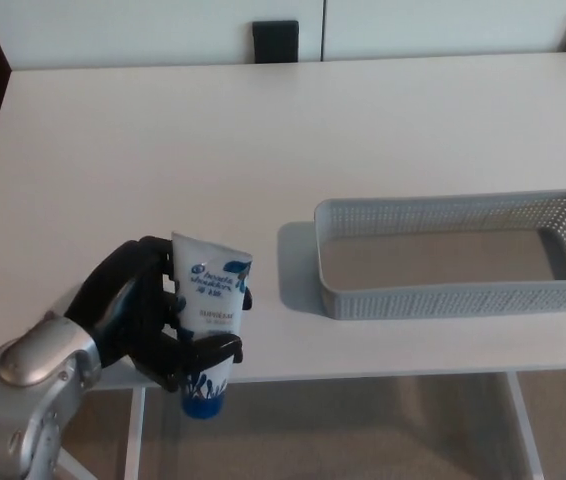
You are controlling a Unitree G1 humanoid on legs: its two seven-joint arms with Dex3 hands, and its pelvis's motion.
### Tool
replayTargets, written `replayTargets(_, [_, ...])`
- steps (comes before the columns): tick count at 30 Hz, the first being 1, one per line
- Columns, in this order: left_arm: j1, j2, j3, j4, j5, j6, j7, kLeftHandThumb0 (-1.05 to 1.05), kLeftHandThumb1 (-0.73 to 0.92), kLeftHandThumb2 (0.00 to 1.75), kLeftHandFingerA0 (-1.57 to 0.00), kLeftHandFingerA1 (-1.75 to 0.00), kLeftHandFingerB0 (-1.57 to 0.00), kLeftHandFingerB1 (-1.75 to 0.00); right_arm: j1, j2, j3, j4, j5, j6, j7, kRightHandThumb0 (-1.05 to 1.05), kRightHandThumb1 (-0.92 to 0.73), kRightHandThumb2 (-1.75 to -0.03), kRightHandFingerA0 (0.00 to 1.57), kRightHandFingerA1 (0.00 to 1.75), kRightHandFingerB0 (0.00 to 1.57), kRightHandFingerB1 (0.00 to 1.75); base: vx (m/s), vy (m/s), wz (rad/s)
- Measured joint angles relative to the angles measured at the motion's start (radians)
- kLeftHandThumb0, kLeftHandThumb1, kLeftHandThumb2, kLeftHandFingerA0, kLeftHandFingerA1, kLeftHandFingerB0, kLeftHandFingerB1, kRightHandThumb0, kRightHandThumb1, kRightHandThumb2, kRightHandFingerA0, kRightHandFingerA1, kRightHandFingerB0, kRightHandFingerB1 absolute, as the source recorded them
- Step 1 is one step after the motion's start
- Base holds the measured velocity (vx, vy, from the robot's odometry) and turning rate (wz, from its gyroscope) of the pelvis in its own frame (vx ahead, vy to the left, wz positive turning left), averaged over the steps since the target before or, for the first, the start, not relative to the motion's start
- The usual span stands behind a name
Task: The robot walks towards a table in front, picks a shampoo with left hand and puts it in a small grey container
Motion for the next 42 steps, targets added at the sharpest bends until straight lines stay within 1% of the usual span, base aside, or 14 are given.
replayTargets(1, [0.000, -0.001, 0.003, 0.000, -0.001, 0.000, 0.000, -0.17, 0.01, 1.27, -1.57, -0.97, -1.41, -0.86, 0.000, 0.000, -0.001, 0.000, 0.000, 0.001, 0.002, -0.33, -0.59, -0.57, 0.69, 0.49, 0.49, 0.38, 0.00, 0.000, 0.00])
replayTargets(8, [-0.033, -0.006, 0.021, -0.023, -0.005, 0.004, 0.005, -0.28, -0.01, 1.28, -1.57, -0.96, -1.40, -0.86, -0.012, 0.000, 0.003, 0.000, -0.003, 0.015, 0.009, -0.34, -0.60, -0.57, 0.69, 0.48, 0.50, 0.39, 0.00, 0.000, 0.00])
replayTargets(10, [-0.047, -0.006, 0.019, -0.051, -0.001, 0.005, 0.012, -0.55, 0.11, 1.18, -1.57, -0.97, -1.35, -0.95, -0.012, 0.000, 0.006, 0.000, -0.004, 0.018, 0.011, -0.33, -0.60, -0.58, 0.69, 0.47, 0.49, 0.38, 0.00, 0.000, 0.00])
replayTargets(14, [-0.143, -0.004, -0.010, -0.109, 0.042, -0.012, 0.040, -0.57, 0.34, 1.01, -1.52, -0.97, -1.27, -0.93, -0.013, 0.000, 0.009, 0.000, -0.006, 0.023, 0.014, -0.34, -0.59, -0.57, 0.68, 0.47, 0.50, 0.38, 0.00, 0.000, 0.00])
replayTargets(18, [-0.267, 0.012, -0.071, -0.173, 0.106, -0.012, 0.063, -0.42, 0.49, 0.96, -1.27, -1.22, -1.08, -1.05, -0.017, 0.000, 0.011, 0.001, -0.008, 0.028, 0.014, -0.33, -0.59, -0.57, 0.67, 0.47, 0.49, 0.38, 0.00, 0.000, 0.00])
replayTargets(19, [-0.306, 0.019, -0.098, -0.190, 0.131, -0.012, 0.068, -0.32, 0.62, 0.80, -1.14, -1.32, -0.98, -1.11, -0.018, 0.000, 0.012, 0.001, -0.008, 0.029, 0.014, -0.33, -0.60, -0.57, 0.68, 0.48, 0.49, 0.38, 0.00, 0.000, 0.00])
replayTargets(22, [-0.369, 0.023, -0.163, -0.229, 0.182, -0.011, 0.080, -0.30, 0.67, 0.80, -0.92, -1.53, -0.82, -1.36, -0.018, 0.000, 0.013, 0.001, -0.008, 0.030, 0.015, -0.33, -0.61, -0.58, 0.69, 0.47, 0.49, 0.38, 0.00, 0.000, 0.00])
replayTargets(26, [-0.439, 0.013, -0.256, -0.253, 0.249, -0.005, 0.094, -0.25, 0.72, 0.75, -0.74, -1.59, -0.75, -1.30, -0.018, 0.000, 0.016, 0.001, -0.008, 0.031, 0.016, -0.35, -0.60, -0.58, 0.68, 0.47, 0.49, 0.38, 0.00, 0.000, 0.00])
replayTargets(34, [-0.634, -0.128, -0.439, -0.134, 0.384, 0.030, 0.137, -0.16, 0.70, 0.87, -0.81, -1.64, -0.75, -1.37, -0.017, -0.001, 0.034, 0.001, -0.013, 0.032, 0.019, -0.35, -0.63, -0.59, 0.68, 0.46, 0.49, 0.38, 0.00, 0.000, 0.00])
replayTargets(37, [-0.700, -0.226, -0.489, -0.016, 0.430, 0.049, 0.167, -0.18, 0.69, 0.88, -0.91, -1.49, -0.77, -1.29, -0.016, -0.003, 0.041, 0.001, -0.015, 0.032, 0.021, -0.35, -0.63, -0.58, 0.69, 0.47, 0.50, 0.39, 0.00, 0.000, 0.00])
replayTargets(38, [-0.707, -0.247, -0.495, 0.004, 0.436, 0.055, 0.173, -0.16, 0.71, 0.83, -0.94, -1.47, -0.78, -1.30, -0.016, -0.004, 0.042, 0.001, -0.015, 0.032, 0.022, -0.42, -0.52, -0.81, 0.65, 0.60, 0.45, 0.52, 0.00, 0.000, 0.00])
replayTargets(39, [-0.715, -0.277, -0.504, 0.034, 0.446, 0.064, 0.181, -0.16, 0.71, 0.83, -0.94, -1.47, -0.78, -1.30, -0.015, -0.005, 0.044, 0.000, -0.016, 0.031, 0.022, -0.42, -0.52, -0.81, 0.65, 0.60, 0.45, 0.52, 0.00, 0.000, 0.00])
replayTargets(40, [-0.725, -0.311, -0.510, 0.075, 0.456, 0.073, 0.189, -0.16, 0.71, 0.83, -0.96, -1.46, -0.79, -1.32, -0.014, -0.006, 0.050, 0.000, -0.018, 0.030, 0.022, -0.35, -0.63, -0.59, 0.71, 0.48, 0.52, 0.40, 0.00, 0.000, 0.00])
replayTargets(42, [-0.741, -0.351, -0.512, 0.133, 0.468, 0.082, 0.199, -0.17, 0.73, 0.79, -0.93, -1.49, -0.78, -1.27, -0.015, -0.006, 0.057, -0.001, -0.020, 0.029, 0.022, -0.37, -0.61, -0.58, 0.69, 0.49, 0.50, 0.39, 0.00, 0.000, 0.00])
